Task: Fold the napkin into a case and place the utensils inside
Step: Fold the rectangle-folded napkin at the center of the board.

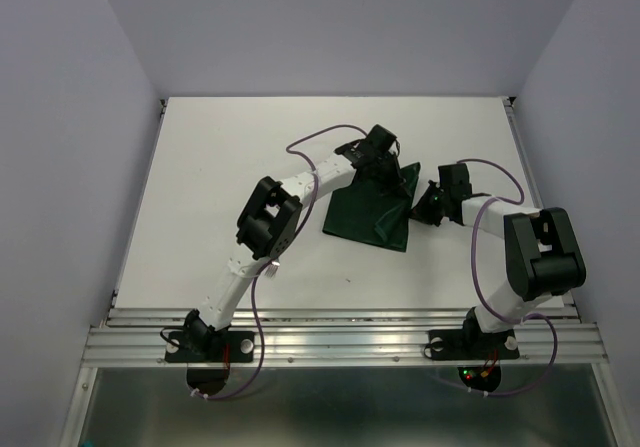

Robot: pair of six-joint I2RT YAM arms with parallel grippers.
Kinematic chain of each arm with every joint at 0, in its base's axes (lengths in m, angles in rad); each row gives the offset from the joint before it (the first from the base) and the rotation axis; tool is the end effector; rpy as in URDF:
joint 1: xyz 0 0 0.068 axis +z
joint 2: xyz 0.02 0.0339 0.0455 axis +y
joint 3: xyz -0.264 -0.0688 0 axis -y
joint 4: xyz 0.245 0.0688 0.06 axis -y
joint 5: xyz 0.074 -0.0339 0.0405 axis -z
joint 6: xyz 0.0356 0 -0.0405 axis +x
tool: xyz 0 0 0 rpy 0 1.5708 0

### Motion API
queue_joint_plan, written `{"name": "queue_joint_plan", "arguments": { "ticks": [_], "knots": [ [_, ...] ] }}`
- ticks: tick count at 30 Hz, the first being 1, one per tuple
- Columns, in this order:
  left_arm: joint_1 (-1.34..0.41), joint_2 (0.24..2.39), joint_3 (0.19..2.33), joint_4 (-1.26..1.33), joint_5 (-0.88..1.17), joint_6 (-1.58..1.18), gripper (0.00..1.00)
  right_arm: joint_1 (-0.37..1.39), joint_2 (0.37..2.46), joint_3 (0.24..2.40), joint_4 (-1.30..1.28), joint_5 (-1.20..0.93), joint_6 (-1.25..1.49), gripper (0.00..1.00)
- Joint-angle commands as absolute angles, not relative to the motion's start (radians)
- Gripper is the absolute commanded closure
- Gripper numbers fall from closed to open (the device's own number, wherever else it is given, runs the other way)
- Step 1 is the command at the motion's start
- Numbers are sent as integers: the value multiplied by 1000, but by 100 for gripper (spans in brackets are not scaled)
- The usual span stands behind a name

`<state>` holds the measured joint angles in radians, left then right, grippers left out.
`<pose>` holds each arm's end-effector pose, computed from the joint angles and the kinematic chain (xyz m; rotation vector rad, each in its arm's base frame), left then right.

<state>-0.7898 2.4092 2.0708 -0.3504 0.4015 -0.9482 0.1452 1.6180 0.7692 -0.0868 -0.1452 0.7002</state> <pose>0.3771 -0.4002 0.1974 0.0428 2.5829 -1.2647 0.3003 0.0491 0.1451 0.6455 2.4905 0.5174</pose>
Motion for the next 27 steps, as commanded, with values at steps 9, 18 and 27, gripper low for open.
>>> {"name": "queue_joint_plan", "arguments": {
  "ticks": [9,18,27],
  "knots": [
    [-795,2393,2077,-311,439,-953,65,155,1641,719,-175,-94,675,91],
    [-792,2365,2071,-296,451,-946,55,155,1625,719,-195,-69,675,89],
    [-735,2235,1979,-291,414,-899,55,155,1405,724,-343,181,655,82]
  ]
}}
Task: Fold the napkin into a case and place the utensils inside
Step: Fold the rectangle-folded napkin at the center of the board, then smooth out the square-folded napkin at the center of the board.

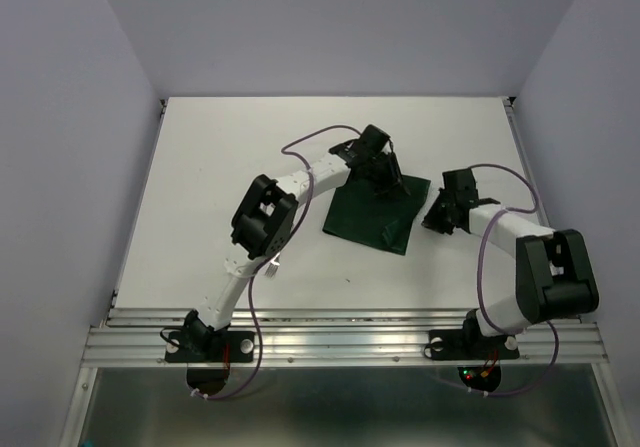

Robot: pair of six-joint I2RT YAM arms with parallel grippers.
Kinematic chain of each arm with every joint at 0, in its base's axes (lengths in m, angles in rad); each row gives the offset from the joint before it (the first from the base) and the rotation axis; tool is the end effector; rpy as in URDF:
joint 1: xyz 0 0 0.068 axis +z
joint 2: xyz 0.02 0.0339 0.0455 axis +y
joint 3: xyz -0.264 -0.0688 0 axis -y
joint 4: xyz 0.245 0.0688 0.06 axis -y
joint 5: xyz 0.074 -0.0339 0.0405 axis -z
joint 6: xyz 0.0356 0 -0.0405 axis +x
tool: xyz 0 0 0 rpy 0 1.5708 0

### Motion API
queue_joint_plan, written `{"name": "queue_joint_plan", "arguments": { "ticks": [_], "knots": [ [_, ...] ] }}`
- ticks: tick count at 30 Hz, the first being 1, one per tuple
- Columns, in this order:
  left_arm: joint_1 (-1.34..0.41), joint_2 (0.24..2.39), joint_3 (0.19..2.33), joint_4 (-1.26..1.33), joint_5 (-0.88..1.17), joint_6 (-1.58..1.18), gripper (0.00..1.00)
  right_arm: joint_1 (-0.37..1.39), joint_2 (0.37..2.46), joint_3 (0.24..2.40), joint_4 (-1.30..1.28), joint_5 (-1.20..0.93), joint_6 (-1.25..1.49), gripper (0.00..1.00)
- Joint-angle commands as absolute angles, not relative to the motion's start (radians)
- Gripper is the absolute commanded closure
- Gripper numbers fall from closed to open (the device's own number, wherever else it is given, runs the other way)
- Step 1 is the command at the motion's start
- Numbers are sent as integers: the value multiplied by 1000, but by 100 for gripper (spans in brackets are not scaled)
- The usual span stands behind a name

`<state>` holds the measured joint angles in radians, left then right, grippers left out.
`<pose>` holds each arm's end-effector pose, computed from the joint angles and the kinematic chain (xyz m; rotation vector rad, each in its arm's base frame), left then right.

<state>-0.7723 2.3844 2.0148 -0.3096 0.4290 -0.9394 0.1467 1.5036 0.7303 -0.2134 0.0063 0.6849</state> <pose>0.3799 -0.3907 0.1955 0.0519 2.5731 -1.2893 0.2770 0.0407 0.1573 0.6904 2.4941 0.3068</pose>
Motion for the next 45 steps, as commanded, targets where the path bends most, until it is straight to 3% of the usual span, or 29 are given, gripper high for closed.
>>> {"name": "queue_joint_plan", "arguments": {
  "ticks": [1,7,13,25,26,30,32,45],
  "knots": [
    [-720,2208,1961,-287,410,-887,55,155,1344,732,-382,231,652,78],
    [-666,2106,1885,-313,353,-795,56,155,1190,802,-452,235,612,67],
    [-601,2034,1721,-266,376,-755,58,204,1276,868,-433,62,612,65],
    [-575,2071,1600,-287,348,-670,60,301,1468,867,-379,46,618,65],
    [-575,2071,1592,-284,345,-666,60,301,1479,865,-379,61,612,66],
    [-578,2071,1542,-282,316,-649,60,292,1566,899,-379,92,589,86],
    [-580,2071,1522,-281,301,-637,60,291,1607,925,-374,95,578,89],
    [-624,2077,1431,-270,244,-574,60,273,1697,968,-370,129,565,91]
  ]
}}
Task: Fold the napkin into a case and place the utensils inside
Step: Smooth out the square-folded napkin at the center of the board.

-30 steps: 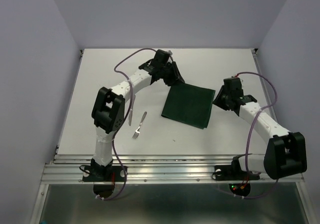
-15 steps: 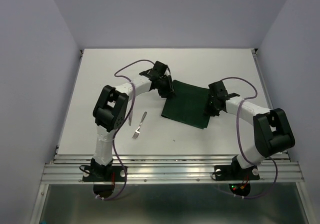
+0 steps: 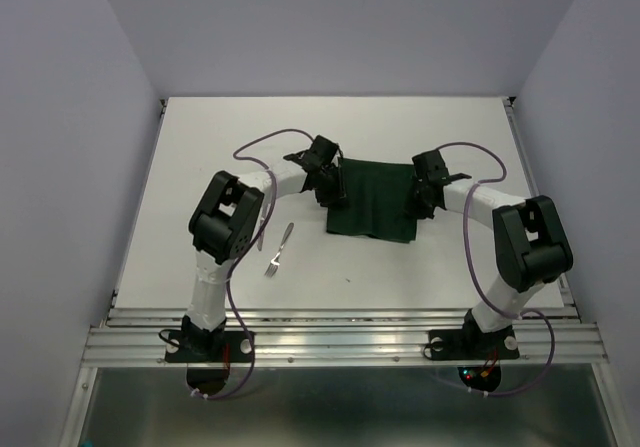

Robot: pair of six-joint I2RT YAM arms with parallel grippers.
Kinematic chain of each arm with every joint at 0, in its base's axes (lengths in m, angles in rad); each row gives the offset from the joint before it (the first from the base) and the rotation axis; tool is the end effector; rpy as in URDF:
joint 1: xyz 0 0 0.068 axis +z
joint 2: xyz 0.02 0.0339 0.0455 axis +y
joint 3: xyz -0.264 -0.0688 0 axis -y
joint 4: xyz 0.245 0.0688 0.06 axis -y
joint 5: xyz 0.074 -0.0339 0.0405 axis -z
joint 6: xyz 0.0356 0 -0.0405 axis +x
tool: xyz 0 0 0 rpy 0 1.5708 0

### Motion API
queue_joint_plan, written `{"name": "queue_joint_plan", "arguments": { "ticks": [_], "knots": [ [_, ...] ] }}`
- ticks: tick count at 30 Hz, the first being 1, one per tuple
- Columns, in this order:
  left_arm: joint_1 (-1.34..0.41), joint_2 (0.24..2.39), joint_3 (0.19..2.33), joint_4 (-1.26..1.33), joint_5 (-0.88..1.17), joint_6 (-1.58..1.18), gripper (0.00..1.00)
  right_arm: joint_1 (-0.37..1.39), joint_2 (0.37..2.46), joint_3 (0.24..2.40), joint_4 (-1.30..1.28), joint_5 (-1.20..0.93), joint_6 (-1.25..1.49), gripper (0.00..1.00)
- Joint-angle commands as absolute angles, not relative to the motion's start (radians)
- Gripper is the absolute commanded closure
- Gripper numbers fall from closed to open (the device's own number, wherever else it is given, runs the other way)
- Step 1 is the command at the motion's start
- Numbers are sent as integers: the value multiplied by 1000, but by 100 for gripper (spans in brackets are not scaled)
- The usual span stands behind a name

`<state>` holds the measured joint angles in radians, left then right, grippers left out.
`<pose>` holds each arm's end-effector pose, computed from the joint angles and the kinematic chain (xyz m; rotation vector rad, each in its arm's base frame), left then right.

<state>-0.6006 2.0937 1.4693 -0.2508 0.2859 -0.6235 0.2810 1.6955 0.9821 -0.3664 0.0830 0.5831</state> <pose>0.3697 -0.2654 0.1646 0.1060 2.6037 -0.8486 0.3169 0.0884 0.1639 0.4270 2.6217 0.1785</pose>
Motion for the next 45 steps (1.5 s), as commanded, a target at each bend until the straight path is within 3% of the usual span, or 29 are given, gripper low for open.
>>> {"name": "queue_joint_plan", "arguments": {
  "ticks": [1,11,18,31,45],
  "knots": [
    [-629,2069,1414,-270,241,-572,60,273,1687,963,-376,129,565,91],
    [-678,1875,1240,-270,230,-555,60,273,1497,779,-431,107,571,90],
    [-683,1850,1426,-334,196,-520,60,273,1456,929,-457,156,577,89],
    [-594,2167,1778,-347,198,-505,64,273,1817,1285,-362,-24,609,91],
    [-574,2284,1806,-382,164,-460,65,207,1962,1335,-350,-58,598,92]
  ]
}}
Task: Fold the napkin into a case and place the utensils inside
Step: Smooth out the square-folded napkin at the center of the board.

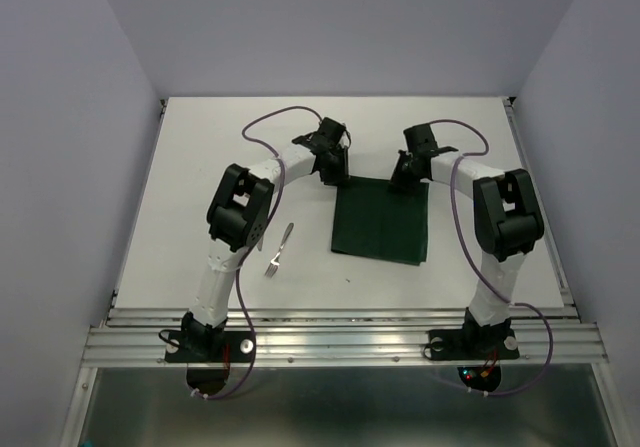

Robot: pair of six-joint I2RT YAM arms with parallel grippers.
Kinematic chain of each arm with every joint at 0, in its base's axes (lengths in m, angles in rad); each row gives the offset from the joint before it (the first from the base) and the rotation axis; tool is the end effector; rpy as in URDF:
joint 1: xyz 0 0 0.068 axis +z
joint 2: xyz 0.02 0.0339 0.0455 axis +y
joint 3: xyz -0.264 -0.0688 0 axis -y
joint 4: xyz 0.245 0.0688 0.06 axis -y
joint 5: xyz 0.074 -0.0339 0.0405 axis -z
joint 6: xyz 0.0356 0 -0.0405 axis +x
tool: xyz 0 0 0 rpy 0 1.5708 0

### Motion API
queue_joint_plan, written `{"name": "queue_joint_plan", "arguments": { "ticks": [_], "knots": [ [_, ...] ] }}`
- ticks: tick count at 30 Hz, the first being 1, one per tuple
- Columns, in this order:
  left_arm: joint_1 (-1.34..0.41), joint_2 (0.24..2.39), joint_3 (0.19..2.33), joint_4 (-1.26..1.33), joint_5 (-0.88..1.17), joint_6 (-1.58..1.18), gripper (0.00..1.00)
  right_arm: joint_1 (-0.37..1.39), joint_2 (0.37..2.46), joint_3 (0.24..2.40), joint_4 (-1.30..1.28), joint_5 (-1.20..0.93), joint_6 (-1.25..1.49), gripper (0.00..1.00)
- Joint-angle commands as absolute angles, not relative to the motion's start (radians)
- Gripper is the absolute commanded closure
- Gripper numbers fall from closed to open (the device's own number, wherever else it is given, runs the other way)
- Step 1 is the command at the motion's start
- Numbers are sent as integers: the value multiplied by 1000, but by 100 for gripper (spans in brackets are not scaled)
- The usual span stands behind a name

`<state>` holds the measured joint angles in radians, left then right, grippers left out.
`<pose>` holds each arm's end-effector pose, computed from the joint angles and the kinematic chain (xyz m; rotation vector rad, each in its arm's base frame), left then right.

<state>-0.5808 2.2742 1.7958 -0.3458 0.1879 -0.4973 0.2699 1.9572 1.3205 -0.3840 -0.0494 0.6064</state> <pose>0.4226 -0.2853 0.1753 0.1967 2.4963 -0.7055 0.3941 0.1109 0.1672 0.4238 2.6048 0.3750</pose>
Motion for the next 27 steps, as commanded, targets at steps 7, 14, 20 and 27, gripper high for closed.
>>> {"name": "queue_joint_plan", "arguments": {
  "ticks": [7,14,20,27],
  "knots": [
    [-572,2286,1796,-390,160,-436,65,100,1930,1267,-341,-63,569,92],
    [-572,2293,1801,-383,158,-433,65,25,1899,1220,-325,-74,555,92],
    [-572,2299,1802,-383,158,-420,65,25,1908,1212,-322,-58,552,92],
    [-574,2257,1822,-408,115,-393,65,15,1876,1187,-301,-60,575,93]
  ]
}}
